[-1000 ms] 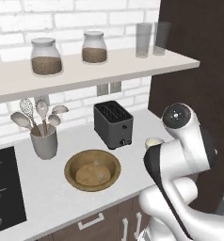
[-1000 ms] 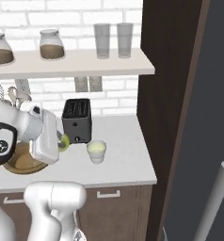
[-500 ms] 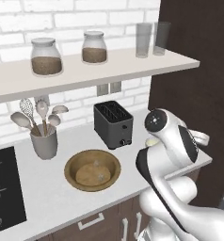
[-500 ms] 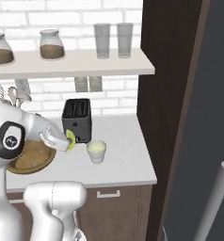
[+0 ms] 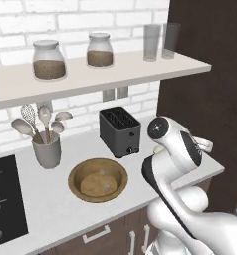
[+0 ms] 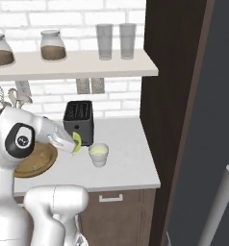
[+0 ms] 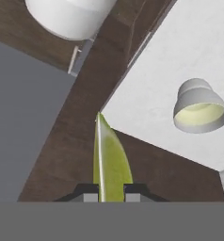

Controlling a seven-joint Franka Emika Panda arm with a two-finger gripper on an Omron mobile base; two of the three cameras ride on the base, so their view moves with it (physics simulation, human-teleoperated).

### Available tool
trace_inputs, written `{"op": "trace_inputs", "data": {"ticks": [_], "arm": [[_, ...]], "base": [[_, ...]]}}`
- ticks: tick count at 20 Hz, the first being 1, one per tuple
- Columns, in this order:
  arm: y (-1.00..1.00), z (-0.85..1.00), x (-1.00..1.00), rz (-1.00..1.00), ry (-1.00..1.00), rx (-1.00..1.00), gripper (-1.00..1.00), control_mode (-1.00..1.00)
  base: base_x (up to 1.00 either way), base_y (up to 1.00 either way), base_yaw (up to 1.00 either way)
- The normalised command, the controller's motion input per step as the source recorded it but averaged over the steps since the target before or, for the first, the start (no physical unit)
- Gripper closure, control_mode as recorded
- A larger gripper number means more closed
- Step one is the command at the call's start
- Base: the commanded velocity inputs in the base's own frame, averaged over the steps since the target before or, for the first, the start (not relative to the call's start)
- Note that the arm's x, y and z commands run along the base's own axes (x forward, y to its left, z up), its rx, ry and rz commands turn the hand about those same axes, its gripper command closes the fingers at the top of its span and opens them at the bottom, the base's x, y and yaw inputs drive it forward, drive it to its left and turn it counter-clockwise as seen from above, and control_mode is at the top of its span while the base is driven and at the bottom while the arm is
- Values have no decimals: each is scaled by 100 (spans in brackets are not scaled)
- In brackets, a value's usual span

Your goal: Grab a lemon wedge from the fridge and one ice cube from the ice bowl, and put them in the glass of lemonade.

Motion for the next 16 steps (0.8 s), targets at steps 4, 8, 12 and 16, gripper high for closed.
{"op": "trace_inputs", "data": {"ticks": [4,8,12,16], "arm": [[0,-46,86,0,0,0,100,-100],[0,-45,86,0,0,0,100,-100],[0,-46,78,0,0,0,100,-100],[0,-22,45,-4,0,0,100,-100]], "base": [[0,0,0],[0,0,0],[0,0,0],[0,0,0]]}}
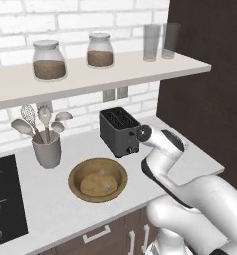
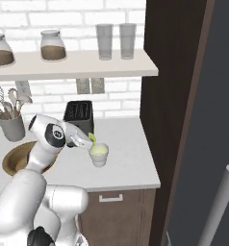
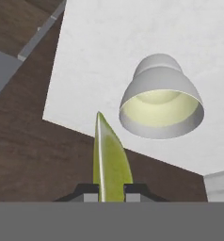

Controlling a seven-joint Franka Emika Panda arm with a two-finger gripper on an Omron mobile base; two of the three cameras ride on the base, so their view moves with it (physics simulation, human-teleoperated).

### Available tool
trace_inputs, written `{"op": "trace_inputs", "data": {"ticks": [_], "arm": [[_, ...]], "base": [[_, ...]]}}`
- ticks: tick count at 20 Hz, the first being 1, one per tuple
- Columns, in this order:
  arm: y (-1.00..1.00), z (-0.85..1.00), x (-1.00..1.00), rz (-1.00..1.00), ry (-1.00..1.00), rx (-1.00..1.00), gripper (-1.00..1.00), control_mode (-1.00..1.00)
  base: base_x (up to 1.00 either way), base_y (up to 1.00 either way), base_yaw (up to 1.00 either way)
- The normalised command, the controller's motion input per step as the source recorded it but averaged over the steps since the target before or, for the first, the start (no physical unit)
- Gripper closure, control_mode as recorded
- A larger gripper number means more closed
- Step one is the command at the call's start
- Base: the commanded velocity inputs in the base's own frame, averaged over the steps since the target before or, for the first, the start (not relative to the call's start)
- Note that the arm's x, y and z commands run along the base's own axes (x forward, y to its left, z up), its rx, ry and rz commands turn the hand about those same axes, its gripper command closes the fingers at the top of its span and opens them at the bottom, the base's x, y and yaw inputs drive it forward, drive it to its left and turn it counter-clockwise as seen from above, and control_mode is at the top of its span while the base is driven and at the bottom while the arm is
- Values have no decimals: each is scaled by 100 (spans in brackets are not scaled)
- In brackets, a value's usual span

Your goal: Grab a lemon wedge from the fridge and one ice cube from the ice bowl, and put them in the glass of lemonade.

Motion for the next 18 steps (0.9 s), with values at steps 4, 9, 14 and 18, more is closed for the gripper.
{"op": "trace_inputs", "data": {"ticks": [4,9,14,18], "arm": [[0,-19,46,-10,0,0,100,-100],[0,-28,38,-9,0,0,100,-100],[0,-39,18,-7,0,-3,100,-100],[0,-29,26,-7,0,-2,100,-100]], "base": [[0,0,0],[0,0,0],[0,0,0],[0,0,0]]}}
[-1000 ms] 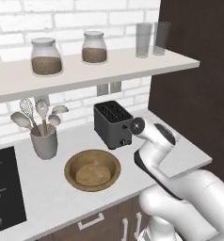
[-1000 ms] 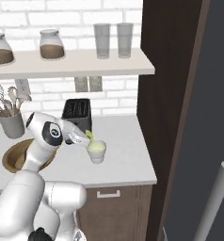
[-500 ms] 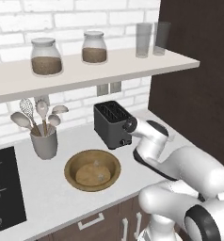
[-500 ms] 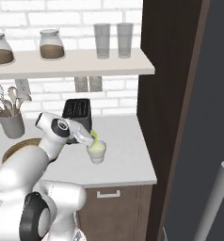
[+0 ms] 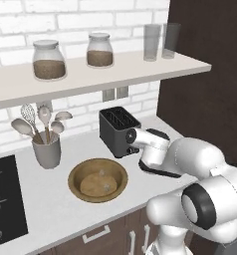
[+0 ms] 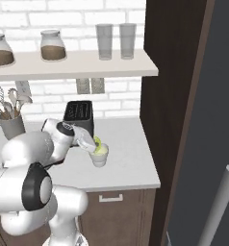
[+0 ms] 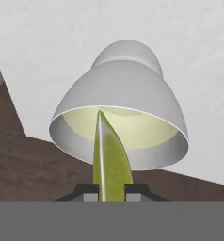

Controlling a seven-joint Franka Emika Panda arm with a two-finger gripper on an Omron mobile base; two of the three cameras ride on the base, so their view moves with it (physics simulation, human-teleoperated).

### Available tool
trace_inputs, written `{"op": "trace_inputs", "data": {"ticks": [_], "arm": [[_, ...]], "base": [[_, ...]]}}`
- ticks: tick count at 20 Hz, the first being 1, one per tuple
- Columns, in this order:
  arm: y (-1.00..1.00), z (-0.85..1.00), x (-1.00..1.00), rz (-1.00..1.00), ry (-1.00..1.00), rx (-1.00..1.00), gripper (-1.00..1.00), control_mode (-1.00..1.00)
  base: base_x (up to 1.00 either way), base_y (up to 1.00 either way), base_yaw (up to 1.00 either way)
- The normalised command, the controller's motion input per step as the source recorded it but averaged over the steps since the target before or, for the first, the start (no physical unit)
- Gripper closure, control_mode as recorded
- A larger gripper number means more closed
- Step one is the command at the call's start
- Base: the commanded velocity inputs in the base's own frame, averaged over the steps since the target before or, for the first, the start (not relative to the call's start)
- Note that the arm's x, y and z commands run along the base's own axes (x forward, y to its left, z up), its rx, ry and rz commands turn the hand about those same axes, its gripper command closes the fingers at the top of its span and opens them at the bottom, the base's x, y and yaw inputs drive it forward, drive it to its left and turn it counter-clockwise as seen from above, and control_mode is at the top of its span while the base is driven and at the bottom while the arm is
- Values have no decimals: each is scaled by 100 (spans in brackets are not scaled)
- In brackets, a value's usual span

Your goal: Grab a lemon wedge from the fridge and one ice cube from the ice bowl, and put them in the glass of lemonade.

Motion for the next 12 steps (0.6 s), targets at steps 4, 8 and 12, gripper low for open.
{"op": "trace_inputs", "data": {"ticks": [4,8,12], "arm": [[0,-7,30,-6,0,0,100,-100],[0,-2,26,-5,0,0,100,-100],[0,-27,22,-3,-3,-3,100,-100]], "base": [[0,0,0],[0,0,0],[0,0,0]]}}
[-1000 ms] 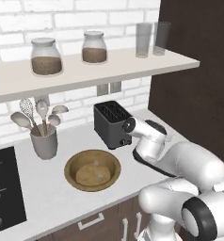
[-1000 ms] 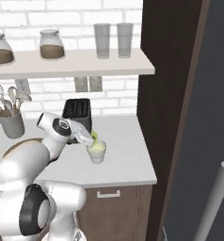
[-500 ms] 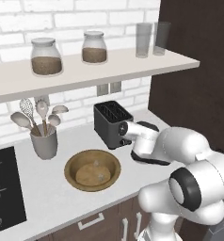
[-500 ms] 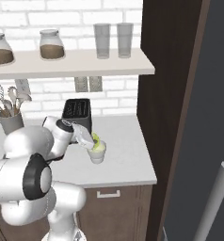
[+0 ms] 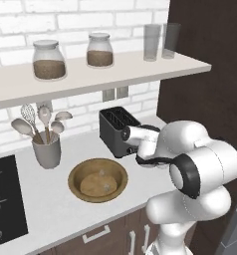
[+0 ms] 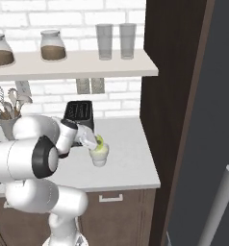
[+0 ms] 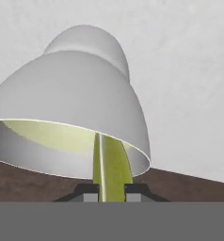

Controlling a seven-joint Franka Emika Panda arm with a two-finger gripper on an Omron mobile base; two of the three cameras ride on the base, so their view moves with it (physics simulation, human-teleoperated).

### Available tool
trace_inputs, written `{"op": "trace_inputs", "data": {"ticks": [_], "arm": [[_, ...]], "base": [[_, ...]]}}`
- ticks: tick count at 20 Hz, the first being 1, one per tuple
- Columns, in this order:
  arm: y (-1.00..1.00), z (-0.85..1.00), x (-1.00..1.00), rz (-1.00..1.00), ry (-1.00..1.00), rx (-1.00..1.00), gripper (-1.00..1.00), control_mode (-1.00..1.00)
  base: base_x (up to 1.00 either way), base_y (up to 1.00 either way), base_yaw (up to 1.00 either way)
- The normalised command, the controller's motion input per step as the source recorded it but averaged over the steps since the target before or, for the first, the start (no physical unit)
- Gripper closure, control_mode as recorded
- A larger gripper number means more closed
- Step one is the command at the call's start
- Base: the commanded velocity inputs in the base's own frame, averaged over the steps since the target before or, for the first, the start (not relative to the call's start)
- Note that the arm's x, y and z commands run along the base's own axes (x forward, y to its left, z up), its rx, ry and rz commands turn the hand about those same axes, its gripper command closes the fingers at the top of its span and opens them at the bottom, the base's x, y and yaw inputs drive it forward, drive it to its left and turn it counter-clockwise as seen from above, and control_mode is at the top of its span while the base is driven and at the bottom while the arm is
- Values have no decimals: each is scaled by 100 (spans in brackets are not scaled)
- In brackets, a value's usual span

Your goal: Grab a lemon wedge from the fridge and one ice cube from the ice bowl, and put them in the glass of lemonade.

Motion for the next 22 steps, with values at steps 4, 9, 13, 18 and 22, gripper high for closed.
{"op": "trace_inputs", "data": {"ticks": [4,9,13,18,22], "arm": [[0,-38,23,-1,-6,-5,100,-100],[0,-9,-12,0,-10,-3,100,-100],[0,47,-43,-1,-11,0,-100,-100],[0,11,-8,0,-4,0,-100,-100],[0,0,0,0,0,0,-100,-100]], "base": [[0,0,0],[0,0,0],[0,0,0],[0,0,0],[0,0,0]]}}
